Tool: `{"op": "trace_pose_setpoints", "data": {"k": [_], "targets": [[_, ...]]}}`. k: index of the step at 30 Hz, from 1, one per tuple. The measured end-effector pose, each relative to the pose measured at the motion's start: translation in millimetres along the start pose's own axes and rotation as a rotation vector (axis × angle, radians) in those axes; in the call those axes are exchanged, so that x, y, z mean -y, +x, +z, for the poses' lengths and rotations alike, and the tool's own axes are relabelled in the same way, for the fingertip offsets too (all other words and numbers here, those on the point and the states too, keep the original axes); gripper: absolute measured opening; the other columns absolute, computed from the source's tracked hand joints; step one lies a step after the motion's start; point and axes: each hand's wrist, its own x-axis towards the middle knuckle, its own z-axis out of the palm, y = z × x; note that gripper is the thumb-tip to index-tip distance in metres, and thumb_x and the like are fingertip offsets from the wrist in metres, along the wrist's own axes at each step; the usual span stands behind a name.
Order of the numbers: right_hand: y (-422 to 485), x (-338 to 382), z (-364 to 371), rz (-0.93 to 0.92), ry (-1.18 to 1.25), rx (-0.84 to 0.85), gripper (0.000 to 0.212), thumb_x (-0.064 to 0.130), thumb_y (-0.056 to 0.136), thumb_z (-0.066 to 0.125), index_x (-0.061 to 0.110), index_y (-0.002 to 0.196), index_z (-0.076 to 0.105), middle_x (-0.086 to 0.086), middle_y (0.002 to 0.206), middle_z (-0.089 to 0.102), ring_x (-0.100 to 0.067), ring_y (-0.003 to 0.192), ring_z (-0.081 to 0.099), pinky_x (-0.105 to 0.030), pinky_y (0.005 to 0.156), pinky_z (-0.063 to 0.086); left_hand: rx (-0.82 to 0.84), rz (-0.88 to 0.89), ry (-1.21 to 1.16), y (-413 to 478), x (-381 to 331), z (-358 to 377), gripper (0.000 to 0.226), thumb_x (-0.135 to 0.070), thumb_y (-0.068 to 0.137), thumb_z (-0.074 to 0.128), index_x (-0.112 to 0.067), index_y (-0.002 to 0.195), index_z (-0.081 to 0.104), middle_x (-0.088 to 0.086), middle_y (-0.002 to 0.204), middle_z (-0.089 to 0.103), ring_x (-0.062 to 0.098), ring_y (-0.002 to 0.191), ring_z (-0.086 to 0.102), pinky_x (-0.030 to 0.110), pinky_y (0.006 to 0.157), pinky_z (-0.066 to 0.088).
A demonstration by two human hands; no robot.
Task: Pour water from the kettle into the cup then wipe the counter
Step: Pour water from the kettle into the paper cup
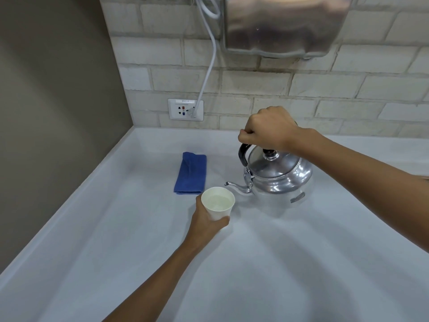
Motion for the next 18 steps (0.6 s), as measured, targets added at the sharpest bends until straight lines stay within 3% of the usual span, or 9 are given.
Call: {"op": "trace_pose_setpoints", "data": {"k": [5,8,14,18], "targets": [[3,-21,24,0.164,0.187,-0.020,0.047,0.027,0.082,0.048,0.012,0.040,0.034,-0.003,0.040,0.034,-0.019,0.042,0.030,-0.024,0.046,0.023,-0.009,0.001,0.008,1,2,-1,0.077,-0.010,0.064,0.079,-0.019,0.124,0.032,-0.007,0.109,0.049,0.010,0.098,0.048,-0.005,0.064,0.038],[7,-32,38,0.283,0.288,-0.039,0.041,0.028,0.083,0.047,0.010,0.046,0.048,-0.007,0.049,0.048,-0.023,0.050,0.041,-0.028,0.052,0.031,-0.012,0.000,0.015,1,3,-2,0.078,-0.011,0.063,0.079,-0.020,0.124,0.032,-0.013,0.104,0.049,0.005,0.094,0.050,-0.007,0.064,0.037],[21,-48,57,0.496,0.443,-0.067,0.037,0.027,0.082,0.047,0.008,0.050,0.049,-0.002,0.042,0.036,-0.020,0.044,0.035,-0.028,0.051,0.029,-0.009,-0.003,0.010,1,4,-2,0.076,-0.011,0.063,0.080,-0.026,0.121,0.033,-0.023,0.103,0.046,-0.004,0.095,0.048,-0.006,0.066,0.037],[30,-60,70,0.595,0.509,-0.096,0.037,0.027,0.082,0.047,0.005,0.053,0.054,-0.007,0.046,0.043,-0.022,0.047,0.040,-0.026,0.050,0.031,-0.005,-0.013,0.010,2,4,-2,0.078,-0.013,0.063,0.080,-0.027,0.122,0.031,-0.023,0.104,0.046,-0.003,0.096,0.048,-0.006,0.066,0.038]]}}
